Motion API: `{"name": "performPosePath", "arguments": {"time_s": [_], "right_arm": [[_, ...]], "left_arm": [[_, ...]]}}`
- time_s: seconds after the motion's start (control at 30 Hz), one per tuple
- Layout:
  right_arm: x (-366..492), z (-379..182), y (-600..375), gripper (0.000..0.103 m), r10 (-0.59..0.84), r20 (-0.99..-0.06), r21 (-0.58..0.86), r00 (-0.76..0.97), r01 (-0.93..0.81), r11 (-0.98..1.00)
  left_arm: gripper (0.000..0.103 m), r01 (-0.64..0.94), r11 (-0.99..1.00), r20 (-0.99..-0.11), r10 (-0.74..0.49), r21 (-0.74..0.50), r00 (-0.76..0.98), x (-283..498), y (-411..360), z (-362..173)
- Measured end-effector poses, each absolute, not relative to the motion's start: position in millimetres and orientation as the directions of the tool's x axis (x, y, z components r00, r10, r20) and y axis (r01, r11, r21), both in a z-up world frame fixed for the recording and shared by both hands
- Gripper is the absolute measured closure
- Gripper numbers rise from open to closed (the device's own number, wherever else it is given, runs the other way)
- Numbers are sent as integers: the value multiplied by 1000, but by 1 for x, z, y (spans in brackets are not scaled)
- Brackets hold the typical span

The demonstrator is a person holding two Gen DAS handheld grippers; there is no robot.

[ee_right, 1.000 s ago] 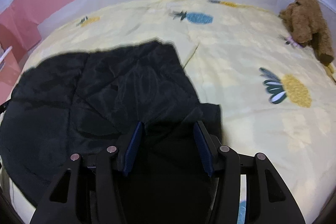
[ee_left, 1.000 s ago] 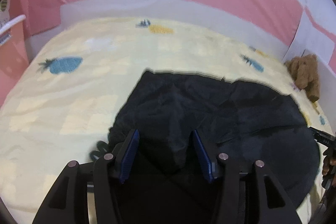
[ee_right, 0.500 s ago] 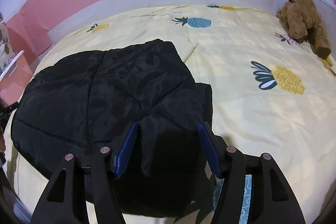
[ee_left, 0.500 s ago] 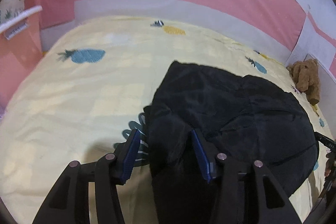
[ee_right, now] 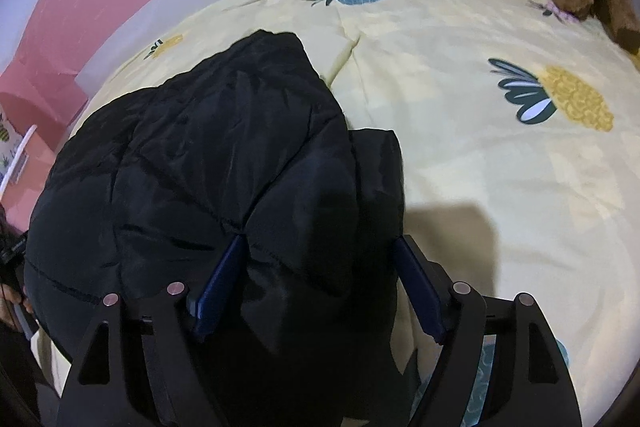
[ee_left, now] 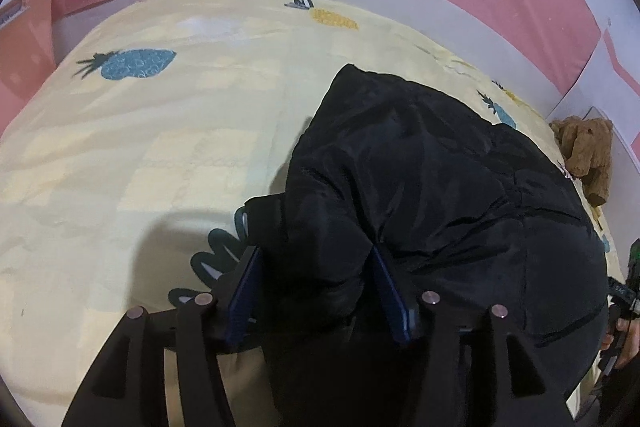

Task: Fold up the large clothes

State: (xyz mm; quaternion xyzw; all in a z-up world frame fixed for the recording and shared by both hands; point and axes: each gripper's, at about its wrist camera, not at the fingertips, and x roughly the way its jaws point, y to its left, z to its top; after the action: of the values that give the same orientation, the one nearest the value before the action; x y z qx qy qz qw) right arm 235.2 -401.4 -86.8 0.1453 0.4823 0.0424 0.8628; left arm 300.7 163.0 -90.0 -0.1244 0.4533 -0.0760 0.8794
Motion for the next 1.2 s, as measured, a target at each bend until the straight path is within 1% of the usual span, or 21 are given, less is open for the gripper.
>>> {"name": "performPosePath", "arguments": {"time_s": [0.1, 0.17, 0.23, 0.3, 0.4, 0.43, 0.47, 0.53, 0.67, 0.7, 0.73, 0.77, 0.83, 0.87, 0.93, 1.0, 1.03, 1.2], "right_arm": [[232, -88, -404, 26, 233, -818, 312, 526, 66, 948], [232, -92, -407, 26, 262, -813, 340, 520, 59, 939], [238, -98, -411, 24, 299, -810, 383, 505, 69, 921], [245, -105, -413, 22, 337, -803, 421, 491, 67, 905], [254, -115, -416, 20, 392, -787, 474, 476, 60, 879], [255, -116, -415, 20, 395, -786, 475, 476, 55, 878], [254, -115, -413, 21, 395, -785, 473, 477, 48, 880], [253, -114, -412, 31, 415, -770, 487, 485, 25, 873], [258, -118, -409, 36, 437, -758, 505, 484, 11, 863], [262, -117, -406, 41, 440, -757, 503, 483, 3, 864], [265, -116, -404, 48, 442, -755, 503, 484, -6, 864], [267, -114, -401, 51, 442, -752, 499, 489, -15, 867], [267, -111, -397, 59, 436, -753, 492, 492, -19, 871], [267, -108, -395, 61, 432, -754, 486, 495, -21, 874], [264, -100, -393, 71, 416, -757, 465, 504, -31, 885], [261, -89, -390, 75, 399, -756, 446, 519, -38, 894], [259, -82, -391, 77, 391, -753, 439, 529, -39, 898], [246, -47, -389, 81, 383, -718, 430, 582, -62, 901]], "left_arm": [[45, 18, 952, -779, -261, -305, 570, 299, 166, -89], [42, 19, 948, -778, -271, -316, 568, 301, 168, -93], [35, 5, 936, -777, -295, -352, 556, 305, 173, -99], [31, -3, 914, -767, -339, -406, 545, 312, 178, -109], [29, -9, 879, -745, -398, -476, 535, 317, 182, -120], [29, -6, 878, -742, -400, -478, 538, 316, 181, -120], [29, 3, 884, -741, -394, -468, 543, 315, 178, -119], [30, 19, 886, -737, -397, -463, 546, 311, 175, -120], [31, 30, 871, -722, -425, -490, 547, 315, 172, -124], [31, 33, 872, -722, -425, -488, 546, 318, 170, -125], [34, 35, 875, -724, -421, -482, 547, 319, 168, -124], [37, 42, 876, -722, -422, -480, 547, 321, 165, -123], [51, 50, 873, -714, -429, -485, 554, 322, 162, -122], [55, 54, 878, -712, -421, -476, 561, 321, 159, -119], [67, 57, 895, -721, -393, -442, 570, 320, 153, -111], [74, 49, 907, -724, -364, -417, 586, 317, 153, -97], [77, 49, 912, -721, -354, -408, 595, 315, 152, -91], [80, 76, 926, -675, -324, -370, 663, 298, 157, -43]]}}
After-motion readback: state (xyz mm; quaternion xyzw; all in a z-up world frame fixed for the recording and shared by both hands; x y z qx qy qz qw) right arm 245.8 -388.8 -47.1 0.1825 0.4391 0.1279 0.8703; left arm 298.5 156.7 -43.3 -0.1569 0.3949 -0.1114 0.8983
